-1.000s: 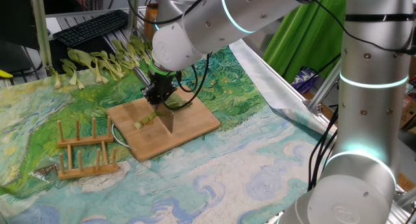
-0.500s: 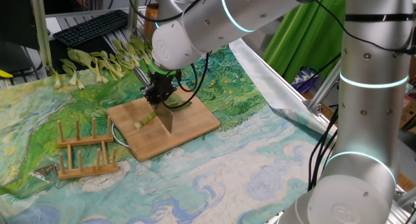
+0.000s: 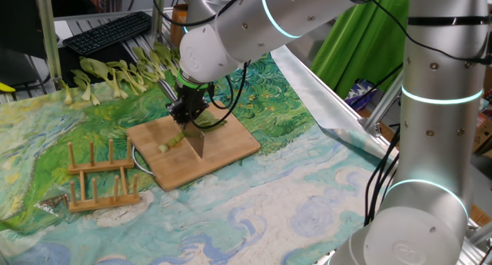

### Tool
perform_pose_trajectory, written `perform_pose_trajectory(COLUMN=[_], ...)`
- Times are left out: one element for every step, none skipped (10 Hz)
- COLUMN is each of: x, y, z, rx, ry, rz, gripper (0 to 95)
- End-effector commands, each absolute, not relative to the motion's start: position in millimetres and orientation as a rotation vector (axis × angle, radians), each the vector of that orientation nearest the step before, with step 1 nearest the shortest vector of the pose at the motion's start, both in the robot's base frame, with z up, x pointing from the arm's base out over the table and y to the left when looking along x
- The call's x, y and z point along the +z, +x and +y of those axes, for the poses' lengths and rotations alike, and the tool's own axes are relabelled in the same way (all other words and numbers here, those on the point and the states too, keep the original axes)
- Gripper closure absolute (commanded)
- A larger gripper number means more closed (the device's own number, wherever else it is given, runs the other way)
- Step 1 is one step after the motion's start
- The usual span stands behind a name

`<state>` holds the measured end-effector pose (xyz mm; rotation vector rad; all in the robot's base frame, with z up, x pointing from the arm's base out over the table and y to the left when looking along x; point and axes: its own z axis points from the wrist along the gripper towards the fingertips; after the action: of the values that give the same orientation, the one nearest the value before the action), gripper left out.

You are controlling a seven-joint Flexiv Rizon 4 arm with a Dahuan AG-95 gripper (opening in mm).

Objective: Chop the pakchoi

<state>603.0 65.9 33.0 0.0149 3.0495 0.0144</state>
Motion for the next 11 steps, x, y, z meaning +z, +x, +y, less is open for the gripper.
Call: perform_pose_trajectory(x=[35.8, 34.1, 33.3, 33.7, 39.1, 40.7, 39.4, 39.3, 39.3, 39.8, 40.5], y=[608.3, 609.6, 609.7, 608.8, 606.9, 605.9, 604.8, 604.8, 604.8, 604.7, 604.5], z=[65.7, 66.2, 66.3, 66.4, 65.7, 65.6, 66.1, 66.1, 66.1, 66.0, 65.9], rx=[0.032, 0.02, 0.028, 0.03, 0.033, 0.033, 0.031, 0.032, 0.031, 0.031, 0.031], ry=[0.017, 0.016, 0.019, 0.021, 0.02, 0.021, 0.02, 0.019, 0.019, 0.022, 0.023], rz=[3.062, 3.06, 3.063, 3.065, 3.072, 3.073, 3.073, 3.074, 3.073, 3.074, 3.076], gripper=[95.0, 95.0, 95.0, 95.0, 95.0, 95.0, 95.0, 95.0, 95.0, 95.0, 95.0])
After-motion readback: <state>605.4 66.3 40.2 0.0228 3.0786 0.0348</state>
